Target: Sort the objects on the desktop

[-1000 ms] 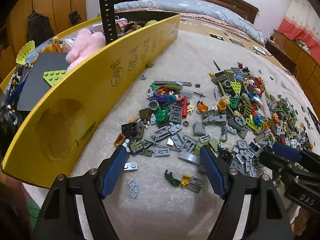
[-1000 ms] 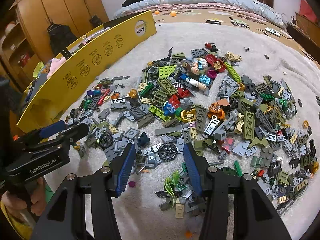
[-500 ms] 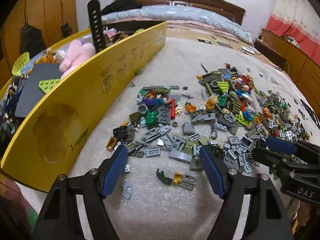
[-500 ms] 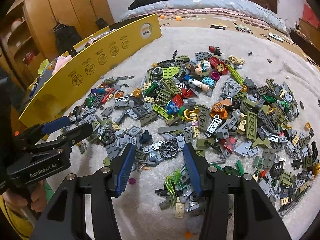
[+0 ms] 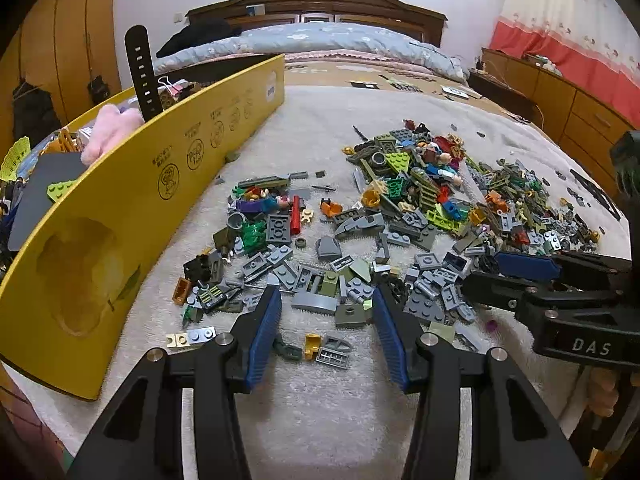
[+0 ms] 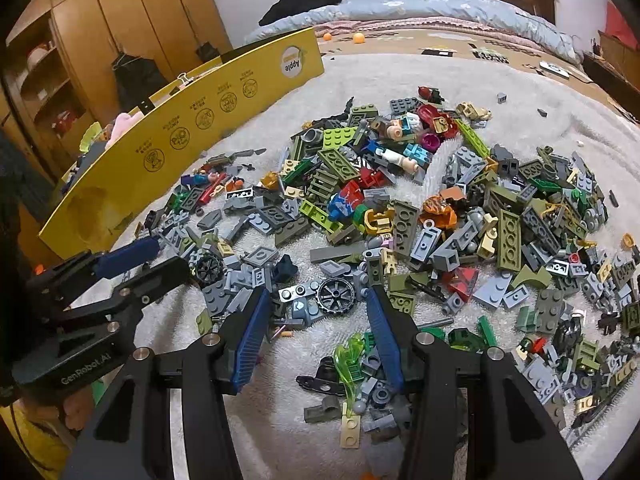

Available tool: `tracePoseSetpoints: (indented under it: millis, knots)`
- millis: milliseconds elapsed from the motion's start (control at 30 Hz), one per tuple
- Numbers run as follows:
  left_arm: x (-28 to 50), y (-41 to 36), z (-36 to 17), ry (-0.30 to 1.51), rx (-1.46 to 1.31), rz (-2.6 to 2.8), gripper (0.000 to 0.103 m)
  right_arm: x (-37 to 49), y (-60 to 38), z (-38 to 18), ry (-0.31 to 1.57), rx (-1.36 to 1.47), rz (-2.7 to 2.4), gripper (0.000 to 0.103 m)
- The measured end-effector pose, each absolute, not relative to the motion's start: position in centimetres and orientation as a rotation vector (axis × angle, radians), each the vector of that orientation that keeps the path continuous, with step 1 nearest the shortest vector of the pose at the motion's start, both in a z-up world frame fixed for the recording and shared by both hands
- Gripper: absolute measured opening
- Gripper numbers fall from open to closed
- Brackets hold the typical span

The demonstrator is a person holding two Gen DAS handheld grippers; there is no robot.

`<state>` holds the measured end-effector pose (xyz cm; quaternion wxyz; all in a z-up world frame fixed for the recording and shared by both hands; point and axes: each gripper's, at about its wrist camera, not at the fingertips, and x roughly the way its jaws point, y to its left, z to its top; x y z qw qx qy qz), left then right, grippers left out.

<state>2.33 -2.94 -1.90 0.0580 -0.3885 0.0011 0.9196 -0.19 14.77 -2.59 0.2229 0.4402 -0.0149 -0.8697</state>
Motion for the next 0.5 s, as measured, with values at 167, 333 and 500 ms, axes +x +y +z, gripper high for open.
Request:
tracePoseSetpoints:
  millis: [167,333,500]
  knots:
    - [2.07,-3.07,-2.37,0.007,-1.173,2.801,0.048,-0.2,14.9,-2.71,-0.056,1.212,-2.398,0.051]
    - [1.81,-3.16,-2.67,0.002,-1.151,2.811,0.042,-0.36,15.44,-2.96,-0.114,1.192,-2.39,0.051]
    - [1.81,-3.4,-2.91,0.009,-1.149,2.821,0.027,-0.34,15.58,-3.07,-0.129,1.162,-2.404,0.047]
